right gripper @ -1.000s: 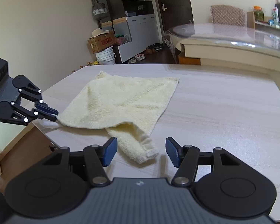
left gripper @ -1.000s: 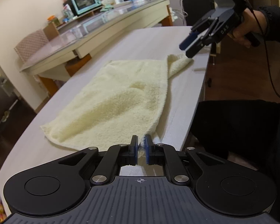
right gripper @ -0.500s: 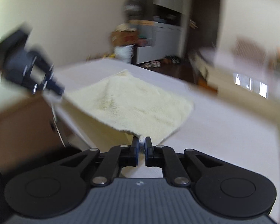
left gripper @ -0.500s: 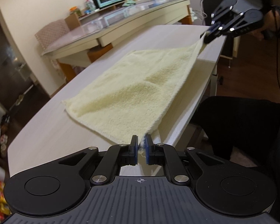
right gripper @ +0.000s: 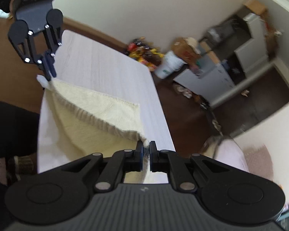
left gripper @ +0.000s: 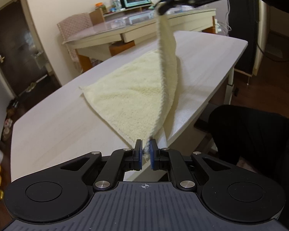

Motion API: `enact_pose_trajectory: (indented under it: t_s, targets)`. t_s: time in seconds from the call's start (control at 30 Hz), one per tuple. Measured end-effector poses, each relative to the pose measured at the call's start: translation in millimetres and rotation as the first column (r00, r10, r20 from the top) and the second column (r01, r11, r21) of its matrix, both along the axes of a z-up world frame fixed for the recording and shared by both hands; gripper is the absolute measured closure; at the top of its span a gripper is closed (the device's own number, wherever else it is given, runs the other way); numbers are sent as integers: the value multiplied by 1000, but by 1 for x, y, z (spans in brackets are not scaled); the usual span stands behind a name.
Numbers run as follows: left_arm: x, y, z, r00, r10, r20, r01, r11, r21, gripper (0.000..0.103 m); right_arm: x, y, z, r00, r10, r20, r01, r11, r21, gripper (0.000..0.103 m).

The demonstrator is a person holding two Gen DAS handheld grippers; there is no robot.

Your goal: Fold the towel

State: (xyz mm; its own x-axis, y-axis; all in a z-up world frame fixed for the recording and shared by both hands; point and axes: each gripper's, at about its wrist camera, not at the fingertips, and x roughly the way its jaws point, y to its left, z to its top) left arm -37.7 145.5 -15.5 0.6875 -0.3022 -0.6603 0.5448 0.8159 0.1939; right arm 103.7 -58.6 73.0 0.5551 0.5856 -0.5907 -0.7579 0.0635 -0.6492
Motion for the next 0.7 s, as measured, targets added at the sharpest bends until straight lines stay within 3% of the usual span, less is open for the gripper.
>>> enact_pose_trajectory:
  t_s: [0.4, 0.57, 0.7]
  targets:
    - [-5, 14, -7, 997, 72, -21, -74, 984, -163, 95, 86, 125, -31, 988, 110, -104, -124, 982, -146, 96]
    - [-5, 22, -10, 991, 124, -54, -134, 961, -242, 95, 102, 156, -51, 980, 120, -160, -149, 972, -184, 96]
    - [-7, 21, -13, 988, 145, -59, -155, 953, -261, 94, 115, 172, -67, 974, 112, -195, -151, 968, -198, 96]
